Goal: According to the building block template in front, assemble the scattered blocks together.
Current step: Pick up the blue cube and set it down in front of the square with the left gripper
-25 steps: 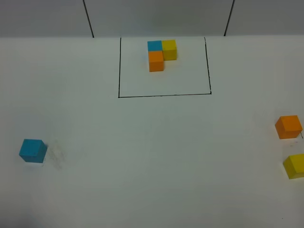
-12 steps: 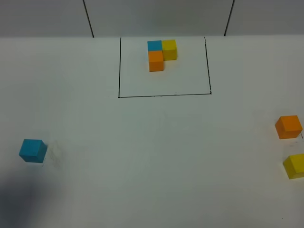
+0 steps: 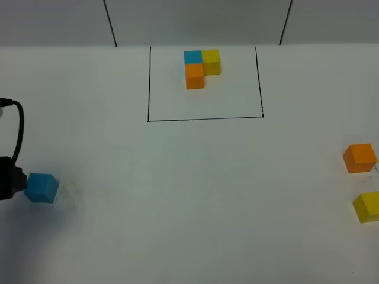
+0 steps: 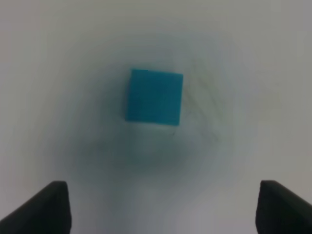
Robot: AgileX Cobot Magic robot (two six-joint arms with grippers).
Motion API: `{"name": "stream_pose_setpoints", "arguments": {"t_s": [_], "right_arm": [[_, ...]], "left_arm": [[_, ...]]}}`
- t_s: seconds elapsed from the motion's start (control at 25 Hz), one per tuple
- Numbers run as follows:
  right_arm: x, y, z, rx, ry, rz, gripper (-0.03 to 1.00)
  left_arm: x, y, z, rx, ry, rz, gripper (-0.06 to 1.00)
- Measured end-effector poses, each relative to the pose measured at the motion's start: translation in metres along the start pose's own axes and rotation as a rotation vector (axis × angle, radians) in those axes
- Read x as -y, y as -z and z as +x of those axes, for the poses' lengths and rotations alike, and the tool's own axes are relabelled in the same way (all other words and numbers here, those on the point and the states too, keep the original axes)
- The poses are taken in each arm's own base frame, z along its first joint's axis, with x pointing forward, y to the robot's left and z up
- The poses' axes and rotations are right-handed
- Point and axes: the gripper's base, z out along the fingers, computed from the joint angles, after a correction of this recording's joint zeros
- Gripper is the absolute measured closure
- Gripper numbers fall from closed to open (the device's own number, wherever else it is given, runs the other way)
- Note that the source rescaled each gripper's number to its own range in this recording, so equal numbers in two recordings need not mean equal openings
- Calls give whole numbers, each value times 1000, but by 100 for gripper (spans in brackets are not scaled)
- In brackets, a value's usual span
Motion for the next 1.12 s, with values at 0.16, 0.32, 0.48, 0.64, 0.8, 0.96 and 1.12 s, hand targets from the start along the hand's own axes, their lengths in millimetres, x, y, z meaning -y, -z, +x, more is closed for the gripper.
{"name": "stream_pose_setpoints", "arguments": {"t_s": [0.16,0.32,0.48,0.64,0.8,0.96,1.12], "right_arm": [[0,0,0,0,0,0,97],[0,0,0,0,0,0,97],[0,0,0,0,0,0,97],[0,0,0,0,0,0,97],[0,0,0,0,0,0,97],[0,0,0,0,0,0,97],[0,0,0,0,0,0,97]], "left_arm": [[-3,-24,-7,-38,10,-8,2],[-6,-47,-10,-57,18,-18,2],[-8,-64,-11,-63,14,-25,2],[-6,-78,-14,-50,-8,-26,2],[-8,-92,-15,-58,-1,-31,2],[-10,-109,-13,-91,-4,-38,2],[-12,-125,-11,-116,-14,-43,2]]}}
